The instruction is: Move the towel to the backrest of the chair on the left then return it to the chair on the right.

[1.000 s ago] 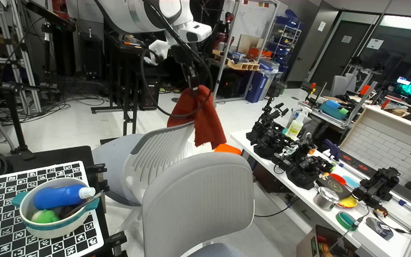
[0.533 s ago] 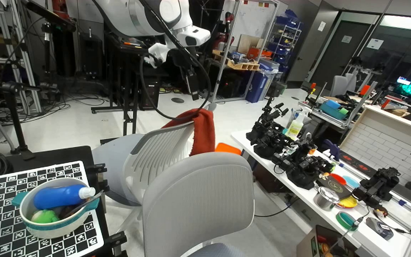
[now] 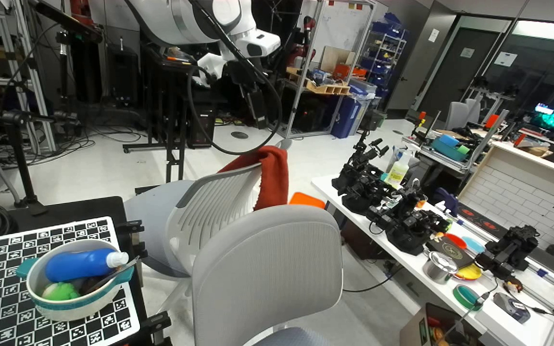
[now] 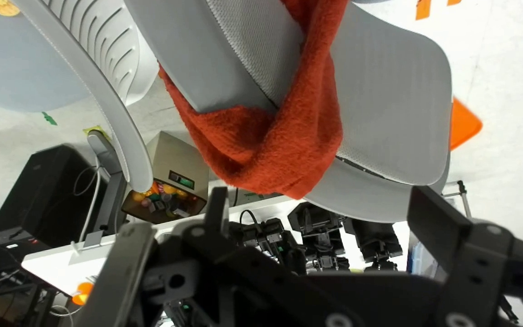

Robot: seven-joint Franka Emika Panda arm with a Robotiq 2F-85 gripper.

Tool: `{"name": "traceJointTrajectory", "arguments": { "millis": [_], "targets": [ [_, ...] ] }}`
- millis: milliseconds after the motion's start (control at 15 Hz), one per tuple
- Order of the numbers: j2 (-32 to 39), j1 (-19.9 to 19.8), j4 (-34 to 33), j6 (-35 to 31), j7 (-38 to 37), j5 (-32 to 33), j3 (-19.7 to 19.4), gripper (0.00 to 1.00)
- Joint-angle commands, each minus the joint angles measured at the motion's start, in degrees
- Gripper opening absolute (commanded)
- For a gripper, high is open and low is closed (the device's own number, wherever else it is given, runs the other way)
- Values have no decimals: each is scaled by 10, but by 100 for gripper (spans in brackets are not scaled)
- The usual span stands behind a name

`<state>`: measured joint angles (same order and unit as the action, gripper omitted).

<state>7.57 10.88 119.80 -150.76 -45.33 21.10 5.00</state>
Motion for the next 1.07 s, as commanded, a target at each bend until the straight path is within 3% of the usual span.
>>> {"name": "traceJointTrajectory", "arguments": {
  "millis": [0, 1000],
  "targets": [
    [-3, 7, -5, -4, -11, 0, -5, 100],
    [115, 15, -75, -7, -20, -27, -30, 100]
  ]
}}
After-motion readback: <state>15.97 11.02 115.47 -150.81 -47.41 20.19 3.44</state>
